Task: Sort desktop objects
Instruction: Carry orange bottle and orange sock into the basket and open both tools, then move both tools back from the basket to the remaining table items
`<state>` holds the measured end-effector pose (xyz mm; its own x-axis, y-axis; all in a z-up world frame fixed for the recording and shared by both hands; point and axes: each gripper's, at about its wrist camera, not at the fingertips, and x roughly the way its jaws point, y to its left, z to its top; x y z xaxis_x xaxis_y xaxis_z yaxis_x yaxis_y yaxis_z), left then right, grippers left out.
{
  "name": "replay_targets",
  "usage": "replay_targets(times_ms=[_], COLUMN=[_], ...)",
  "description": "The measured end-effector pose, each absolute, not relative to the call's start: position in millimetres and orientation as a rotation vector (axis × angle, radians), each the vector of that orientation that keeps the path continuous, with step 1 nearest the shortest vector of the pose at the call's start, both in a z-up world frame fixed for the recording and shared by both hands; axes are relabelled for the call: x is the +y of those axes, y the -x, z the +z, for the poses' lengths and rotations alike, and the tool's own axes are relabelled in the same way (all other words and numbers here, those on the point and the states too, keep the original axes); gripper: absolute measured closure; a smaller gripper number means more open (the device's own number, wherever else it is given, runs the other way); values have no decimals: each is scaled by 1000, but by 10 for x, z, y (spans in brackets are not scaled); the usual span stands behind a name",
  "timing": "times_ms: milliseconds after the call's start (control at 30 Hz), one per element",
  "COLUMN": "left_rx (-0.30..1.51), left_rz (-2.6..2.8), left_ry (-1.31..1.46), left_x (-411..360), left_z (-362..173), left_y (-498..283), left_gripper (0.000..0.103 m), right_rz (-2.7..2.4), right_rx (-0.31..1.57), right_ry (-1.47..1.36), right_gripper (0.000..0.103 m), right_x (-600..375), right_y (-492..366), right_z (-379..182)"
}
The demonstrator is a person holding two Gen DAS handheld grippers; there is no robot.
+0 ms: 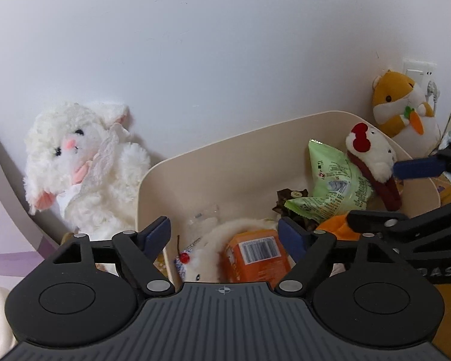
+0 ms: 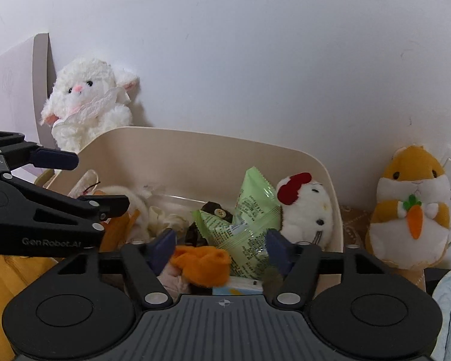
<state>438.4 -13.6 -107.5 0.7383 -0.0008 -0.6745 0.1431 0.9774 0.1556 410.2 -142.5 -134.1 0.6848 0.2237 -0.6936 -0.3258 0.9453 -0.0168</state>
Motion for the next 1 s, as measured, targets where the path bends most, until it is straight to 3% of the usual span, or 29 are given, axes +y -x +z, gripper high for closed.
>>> replay_targets(times_ms=[67, 133, 600, 1000], left_rx=[727, 715, 705, 867], left_rz=[-79, -90, -129, -119], left_ry=[-216, -228, -283, -213], left_x=[-141, -145, -7, 215], left_z=[-1045, -1010, -939, -1330], left_y=[-4339, -4273, -3610, -3002], left_gripper=[23, 22, 19, 19], right_rz=[304, 293, 336, 339], right_rx=[743, 732, 710, 851], right_ry=[146, 149, 159, 41], right_gripper=[20, 0, 0, 0], right_x=[-1442, -1457, -1541, -1732], right_y=[-4073, -4030, -3431, -2632], right_z=[-1288, -1237, -1057, -1454])
